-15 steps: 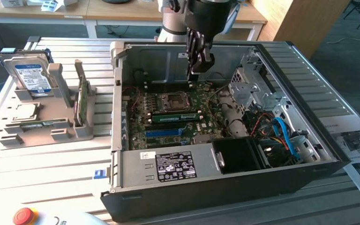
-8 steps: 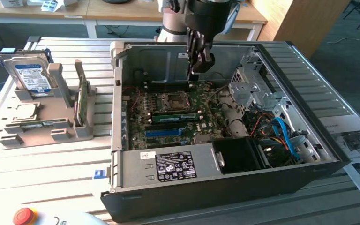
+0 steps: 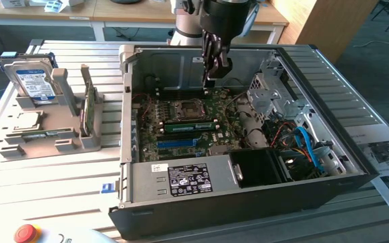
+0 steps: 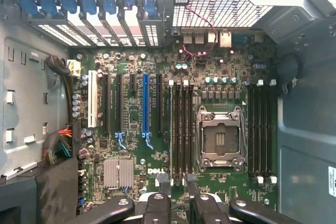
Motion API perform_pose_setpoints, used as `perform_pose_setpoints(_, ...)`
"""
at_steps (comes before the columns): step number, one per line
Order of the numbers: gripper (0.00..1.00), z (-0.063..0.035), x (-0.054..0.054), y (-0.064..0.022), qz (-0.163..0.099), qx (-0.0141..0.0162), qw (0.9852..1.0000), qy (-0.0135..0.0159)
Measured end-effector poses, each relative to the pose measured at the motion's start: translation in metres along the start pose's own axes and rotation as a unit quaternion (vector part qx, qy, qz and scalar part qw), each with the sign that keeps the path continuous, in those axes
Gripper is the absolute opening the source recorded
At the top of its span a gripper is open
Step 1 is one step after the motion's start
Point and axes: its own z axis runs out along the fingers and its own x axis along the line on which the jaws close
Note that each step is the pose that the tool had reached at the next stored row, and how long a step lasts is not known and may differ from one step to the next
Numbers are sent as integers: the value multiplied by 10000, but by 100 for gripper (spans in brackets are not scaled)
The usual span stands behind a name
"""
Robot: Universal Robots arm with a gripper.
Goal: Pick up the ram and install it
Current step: 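Pick up the ram and move it above insertion slot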
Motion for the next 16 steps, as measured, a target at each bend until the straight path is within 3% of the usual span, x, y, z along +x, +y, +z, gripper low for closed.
perform_pose_setpoints(6,25,0,0,5,-1,37,10000,-4)
perform_pose_setpoints(13,25,0,0,6,-1,45,10000,-4)
perform_pose_setpoints(16,25,0,0,7,0,67,10000,-5)
